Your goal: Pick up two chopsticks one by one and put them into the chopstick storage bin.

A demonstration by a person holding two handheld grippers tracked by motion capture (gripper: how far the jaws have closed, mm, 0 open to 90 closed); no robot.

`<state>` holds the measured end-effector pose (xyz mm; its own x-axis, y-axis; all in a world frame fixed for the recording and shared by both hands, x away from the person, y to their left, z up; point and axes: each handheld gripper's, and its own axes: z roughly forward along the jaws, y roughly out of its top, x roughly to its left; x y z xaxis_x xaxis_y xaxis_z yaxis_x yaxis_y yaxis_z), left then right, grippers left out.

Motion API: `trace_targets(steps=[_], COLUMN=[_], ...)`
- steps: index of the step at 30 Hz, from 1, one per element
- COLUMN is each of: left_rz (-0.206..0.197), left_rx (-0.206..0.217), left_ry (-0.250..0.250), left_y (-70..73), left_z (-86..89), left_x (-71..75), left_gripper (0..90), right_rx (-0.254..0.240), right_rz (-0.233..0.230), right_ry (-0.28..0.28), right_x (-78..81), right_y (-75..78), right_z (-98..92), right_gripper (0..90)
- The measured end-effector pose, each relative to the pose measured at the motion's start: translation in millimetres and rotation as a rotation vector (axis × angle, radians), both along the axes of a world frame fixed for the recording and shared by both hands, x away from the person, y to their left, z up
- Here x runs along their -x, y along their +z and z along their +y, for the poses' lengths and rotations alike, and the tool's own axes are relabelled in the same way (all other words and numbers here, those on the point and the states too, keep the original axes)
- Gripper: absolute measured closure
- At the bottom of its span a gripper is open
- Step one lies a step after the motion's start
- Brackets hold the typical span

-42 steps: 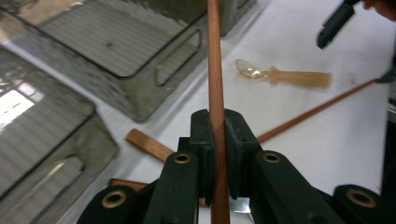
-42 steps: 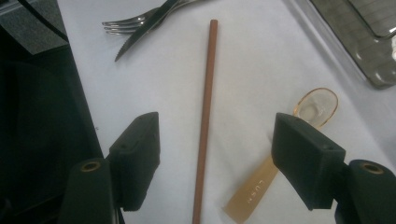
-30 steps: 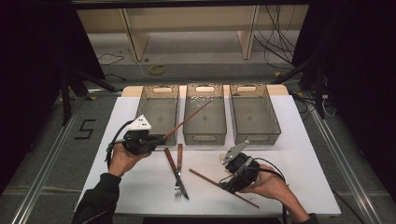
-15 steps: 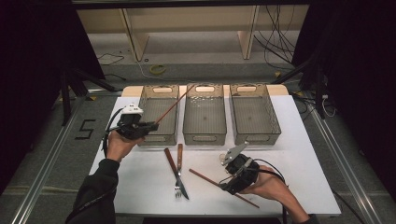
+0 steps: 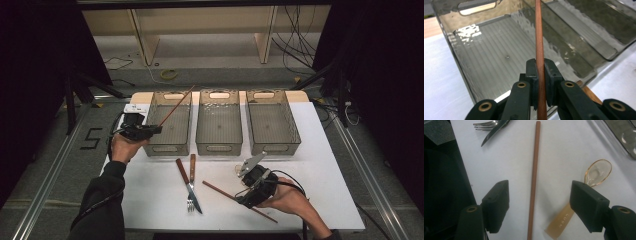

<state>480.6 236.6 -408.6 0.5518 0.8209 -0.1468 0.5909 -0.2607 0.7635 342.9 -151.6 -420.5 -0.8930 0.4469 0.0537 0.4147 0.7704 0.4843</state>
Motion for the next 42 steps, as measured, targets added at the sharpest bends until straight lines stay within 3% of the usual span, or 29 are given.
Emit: trace_targets(steps=[23,26,29,33,36,42], left_rz=[0.092,0.115,0.092,0.069,0.032,-0.042], left_rx=[-0.01,-0.001,0.024,0.038,0.08,0.167], left_ry=[0.109,0.123,0.095,0.043,-0.003,-0.085], left_y=[-19.7,-21.1,-16.8,-8.4,-3.0,2.3], left_z=[3.9,4.2,2.3,-4.5,-10.8,-20.0], left_x=[-21.5,-22.8,-18.8,-9.8,2.6,29.5], left_gripper=[81.8,70.7,62.3,42.8,32.3,26.0], right_rx=[0.008,0.004,-0.002,-0.005,0.002,0.01], right_rz=[0.001,0.003,0.005,0.004,0.002,0.002], right_ry=[0.007,0.007,-0.007,-0.013,-0.004,-0.008], right_x=[-0.9,-0.6,-0.3,-0.7,-0.9,-0.9], right_y=[0.5,0.7,1.1,1.2,1.4,1.4], right_z=[-1.9,-1.9,-1.6,-1.5,-1.9,-0.1], right_gripper=[32.8,32.5,32.3,31.8,31.8,32.0])
